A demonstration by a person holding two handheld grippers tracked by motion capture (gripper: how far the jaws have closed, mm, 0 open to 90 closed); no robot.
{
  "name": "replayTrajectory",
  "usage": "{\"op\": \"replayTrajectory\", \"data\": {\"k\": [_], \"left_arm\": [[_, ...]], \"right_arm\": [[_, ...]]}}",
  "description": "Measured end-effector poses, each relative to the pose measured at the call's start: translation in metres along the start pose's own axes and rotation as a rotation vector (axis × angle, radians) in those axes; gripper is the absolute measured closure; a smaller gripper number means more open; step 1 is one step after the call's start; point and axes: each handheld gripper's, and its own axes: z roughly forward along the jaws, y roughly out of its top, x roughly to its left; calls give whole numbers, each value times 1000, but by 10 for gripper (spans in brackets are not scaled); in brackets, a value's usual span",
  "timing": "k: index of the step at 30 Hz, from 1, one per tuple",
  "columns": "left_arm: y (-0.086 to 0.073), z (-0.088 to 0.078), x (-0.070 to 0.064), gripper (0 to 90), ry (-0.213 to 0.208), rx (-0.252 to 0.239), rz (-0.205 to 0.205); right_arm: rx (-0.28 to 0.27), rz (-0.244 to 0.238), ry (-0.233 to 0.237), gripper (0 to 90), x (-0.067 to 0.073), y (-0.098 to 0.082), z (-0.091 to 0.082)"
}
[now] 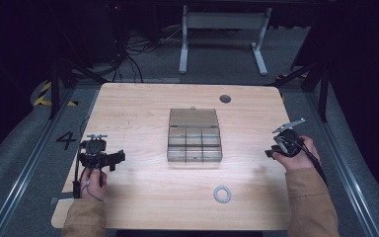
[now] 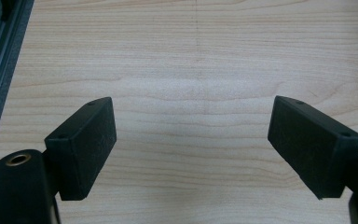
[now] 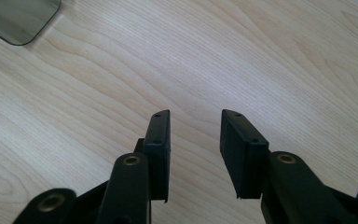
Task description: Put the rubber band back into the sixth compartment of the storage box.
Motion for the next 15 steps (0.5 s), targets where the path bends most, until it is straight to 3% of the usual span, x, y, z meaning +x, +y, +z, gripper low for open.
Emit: {"op": "replayTrajectory", "data": {"k": [8, 10, 15], "left_arm": [[0, 1, -1, 160, -1, 4, 2], [1, 1, -1, 160, -2, 0, -1], [1, 1, -2, 160, -4, 1, 6]], "right_arm": [[-9, -41, 29, 654, 9, 3, 2], [-40, -44, 57, 654, 10, 2, 2], [-59, -55, 79, 650, 12, 1, 0]]}}
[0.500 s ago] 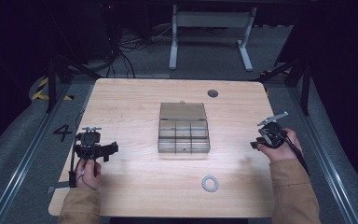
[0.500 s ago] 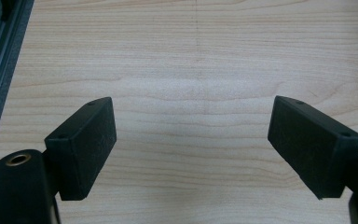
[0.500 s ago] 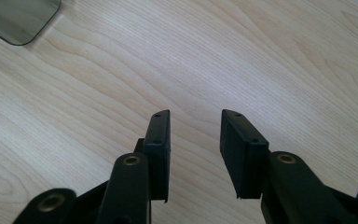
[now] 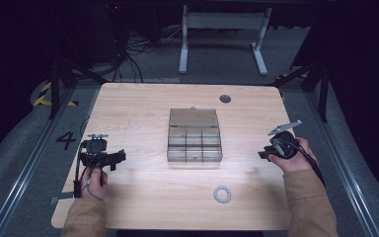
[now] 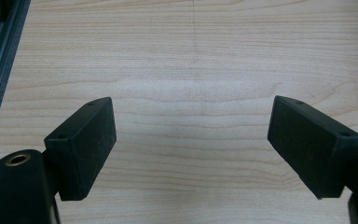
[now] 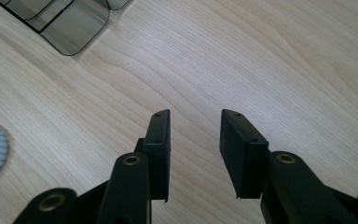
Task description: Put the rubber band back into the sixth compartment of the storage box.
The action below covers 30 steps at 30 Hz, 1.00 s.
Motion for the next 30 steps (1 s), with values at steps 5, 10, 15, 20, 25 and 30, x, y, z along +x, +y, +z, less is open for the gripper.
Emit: {"op": "replayTrajectory", "data": {"k": [5, 10, 15, 20, 25, 30], "left_arm": [[0, 1, -1, 160, -1, 0, -2], [0, 1, -1, 159, -1, -1, -1], [0, 1, -1, 160, -2, 0, 0], [1, 1, -1, 160, -1, 1, 2], [1, 1, -2, 160, -5, 0, 3], [1, 1, -2, 160, -3, -1, 1]], "right_arm": [[-46, 1, 11, 629, 4, 0, -4], [-28, -30, 20, 642, 11, 3, -9], [-13, -66, 55, 628, 23, 9, -13], [-15, -94, 91, 613, 34, 13, -15], [-7, -118, 103, 600, 43, 15, -16], [-2, -136, 137, 592, 50, 17, -15]]}}
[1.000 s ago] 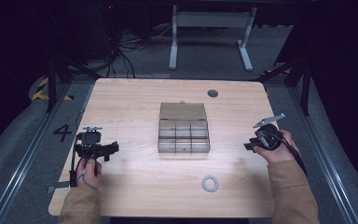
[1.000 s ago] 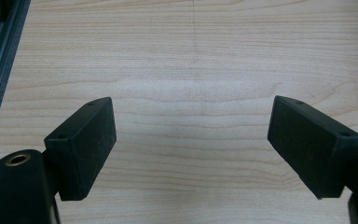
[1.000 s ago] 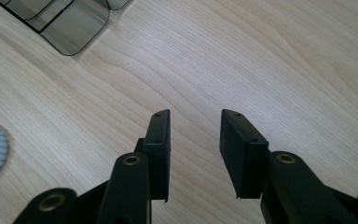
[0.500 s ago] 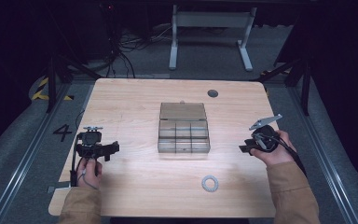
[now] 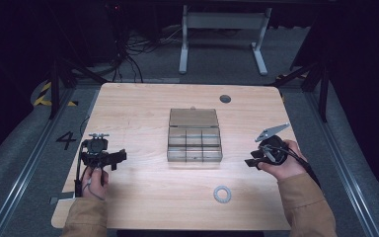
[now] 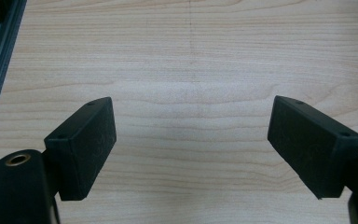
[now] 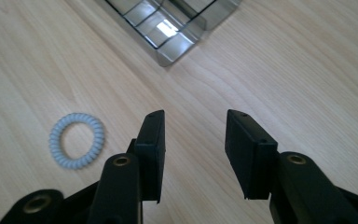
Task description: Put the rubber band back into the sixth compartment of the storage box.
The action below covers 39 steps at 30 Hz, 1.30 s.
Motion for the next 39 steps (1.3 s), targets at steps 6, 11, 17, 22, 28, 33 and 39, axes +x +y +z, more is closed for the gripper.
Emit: {"op": "replayTrajectory", "data": {"k": [6, 11, 17, 22, 28, 33, 39], "left_arm": [[0, 0, 0, 160, -2, 2, 1], [0, 0, 0, 160, -3, 2, 2], [0, 0, 0, 160, -1, 0, 0], [0, 0, 0, 160, -2, -1, -1], [0, 0, 0, 160, 0, -1, 0], [0, 0, 0, 160, 0, -2, 1], [0, -1, 0, 160, -1, -2, -1]], "right_arm": [[19, -19, 50, 591, 11, 5, 1], [52, -33, 79, 579, 19, 7, 4], [68, -60, 99, 559, 27, 11, 9], [70, -79, 130, 571, 33, 14, 13], [81, -81, 159, 581, 39, 16, 15], [86, -75, 167, 607, 43, 17, 17], [98, -74, 185, 639, 46, 19, 22]]}}
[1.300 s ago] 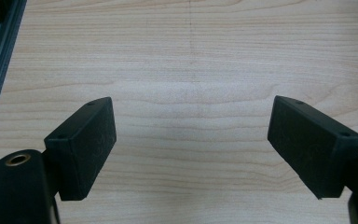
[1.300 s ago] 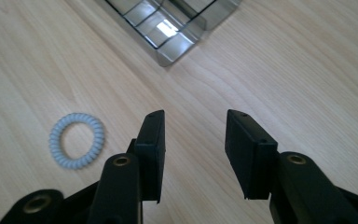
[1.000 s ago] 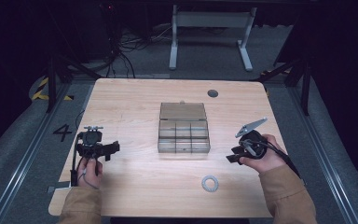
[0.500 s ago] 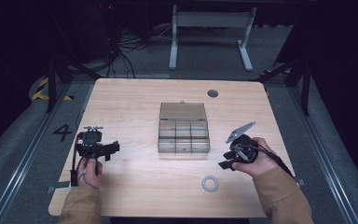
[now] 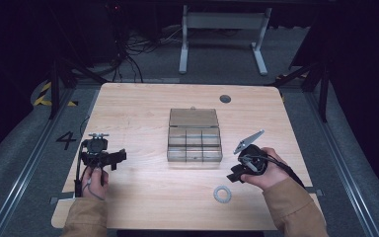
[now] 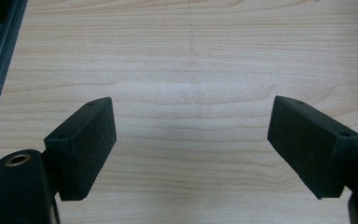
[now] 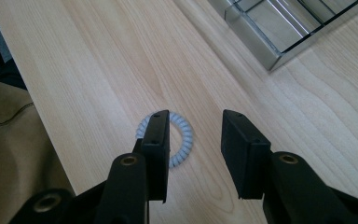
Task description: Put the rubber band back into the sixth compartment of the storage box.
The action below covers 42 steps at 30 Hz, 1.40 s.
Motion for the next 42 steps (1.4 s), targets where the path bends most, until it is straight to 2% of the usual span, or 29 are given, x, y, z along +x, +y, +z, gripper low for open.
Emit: {"op": "replayTrajectory", "data": {"k": [19, 32, 36, 42], "left_arm": [[0, 0, 0, 160, -1, -1, -2], [0, 0, 0, 160, -1, 0, -1], [0, 0, 0, 160, -1, -1, -2], [0, 0, 0, 160, -1, 0, -2]], "right_arm": [[116, -33, -45, 646, 3, 3, 31], [162, -56, -45, 633, 5, 3, 45], [177, -82, -58, 628, 6, 3, 50], [200, -79, -65, 624, 6, 3, 56]]}}
